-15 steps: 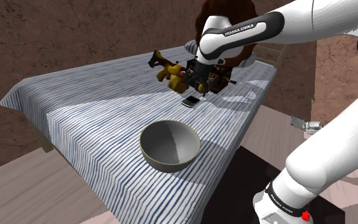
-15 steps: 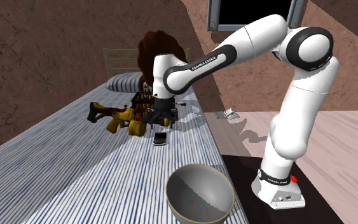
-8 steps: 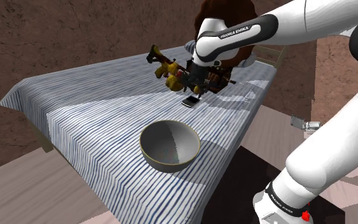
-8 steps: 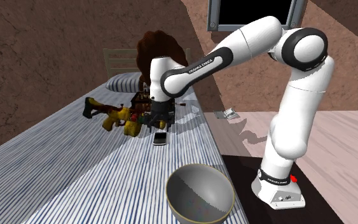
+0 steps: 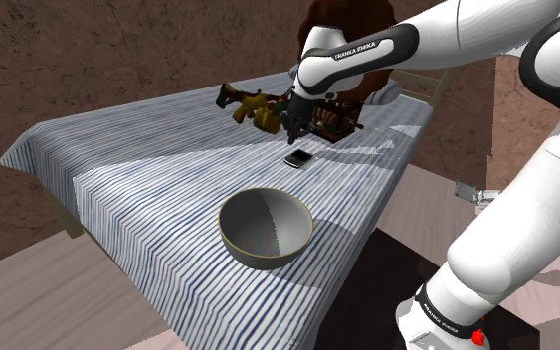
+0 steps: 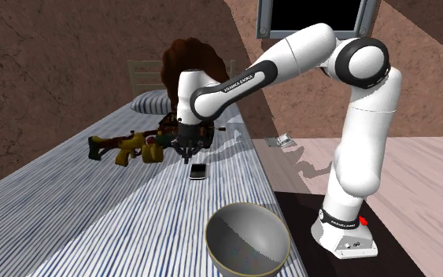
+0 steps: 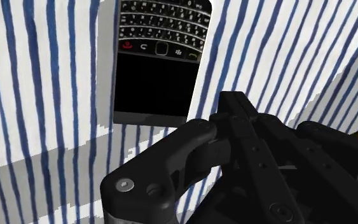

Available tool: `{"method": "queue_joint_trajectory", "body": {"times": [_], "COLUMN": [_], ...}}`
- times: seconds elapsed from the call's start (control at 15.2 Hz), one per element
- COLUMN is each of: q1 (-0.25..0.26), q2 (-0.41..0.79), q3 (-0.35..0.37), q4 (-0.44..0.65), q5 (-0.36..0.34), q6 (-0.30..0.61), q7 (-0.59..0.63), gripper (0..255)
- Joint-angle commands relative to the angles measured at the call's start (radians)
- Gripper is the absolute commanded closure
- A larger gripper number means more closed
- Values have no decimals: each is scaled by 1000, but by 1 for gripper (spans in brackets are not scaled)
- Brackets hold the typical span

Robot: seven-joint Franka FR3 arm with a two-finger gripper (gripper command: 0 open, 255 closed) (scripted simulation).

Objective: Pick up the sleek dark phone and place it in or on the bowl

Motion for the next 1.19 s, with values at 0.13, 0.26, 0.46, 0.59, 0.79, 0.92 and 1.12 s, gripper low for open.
{"method": "queue_joint_trajectory", "body": {"times": [0.13, 0.26, 0.46, 0.59, 0.79, 0.92, 1.12], "q1": [1, 4, 7, 7, 8, 9, 9], "q2": [-17, -53, -58, -46, -27, -23, -23], "q3": [2, 5, 7, 8, 9, 10, 10], "q4": [-19, -57, -89, -104, -124, -128, -127], "q5": [7, 20, 24, 21, 17, 16, 16], "q6": [-25, -78, -77, -51, -11, -4, -4], "q7": [-11, -34, -43, -41, -38, -37, -37], "gripper": [0, 0, 0, 0, 0, 0, 0]}}
